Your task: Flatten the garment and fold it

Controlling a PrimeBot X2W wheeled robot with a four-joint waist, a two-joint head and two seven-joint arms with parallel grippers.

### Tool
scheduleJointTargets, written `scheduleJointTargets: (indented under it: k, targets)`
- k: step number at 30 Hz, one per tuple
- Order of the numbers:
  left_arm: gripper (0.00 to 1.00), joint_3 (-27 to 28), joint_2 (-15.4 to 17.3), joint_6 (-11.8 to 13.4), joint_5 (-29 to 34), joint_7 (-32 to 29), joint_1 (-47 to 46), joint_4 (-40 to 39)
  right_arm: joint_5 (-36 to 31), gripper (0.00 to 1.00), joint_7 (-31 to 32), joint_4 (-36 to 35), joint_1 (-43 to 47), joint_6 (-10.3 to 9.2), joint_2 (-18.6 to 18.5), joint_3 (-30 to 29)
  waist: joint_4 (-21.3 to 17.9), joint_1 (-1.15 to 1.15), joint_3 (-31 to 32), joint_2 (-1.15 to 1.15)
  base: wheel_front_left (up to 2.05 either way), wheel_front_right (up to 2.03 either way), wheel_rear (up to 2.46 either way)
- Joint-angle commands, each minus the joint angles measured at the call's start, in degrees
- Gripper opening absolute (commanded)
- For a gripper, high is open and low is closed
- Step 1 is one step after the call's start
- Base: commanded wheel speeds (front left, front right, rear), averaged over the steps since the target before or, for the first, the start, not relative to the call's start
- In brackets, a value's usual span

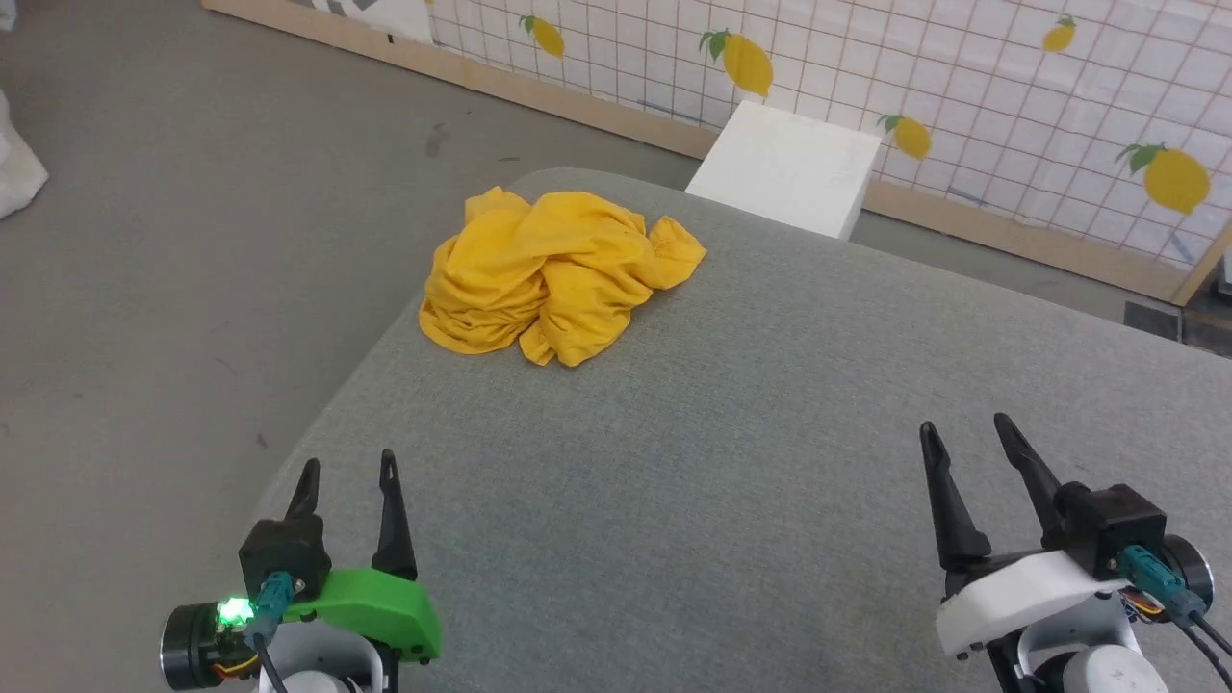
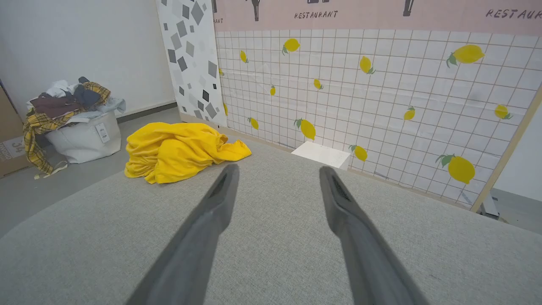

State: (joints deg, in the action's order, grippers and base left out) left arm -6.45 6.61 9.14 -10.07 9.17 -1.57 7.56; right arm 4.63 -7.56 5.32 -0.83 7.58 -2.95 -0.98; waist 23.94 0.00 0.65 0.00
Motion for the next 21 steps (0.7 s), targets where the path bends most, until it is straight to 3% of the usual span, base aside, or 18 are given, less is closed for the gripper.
scheduleJointTargets:
  k: [1, 21]
  targets:
    - [1.00, -0.29, 0.52, 0.51, -0.83, 0.57, -1.15, 0.39, 0.57, 1.00, -0.61, 0.31, -0.96, -0.06, 0.05, -0.18, 0.60, 0.00, -0.03, 0.00, 0.00, 0.00, 0.00]
    - [1.00, -2.17, 1.88, 3.04, -3.50, 2.76, -1.84, 1.97, 1.93, 1.00, -2.39, 1.68, -1.65, -0.08, 0.06, -0.45, 5.16, 0.00, -0.27, 0.00, 0.00, 0.00, 0.00]
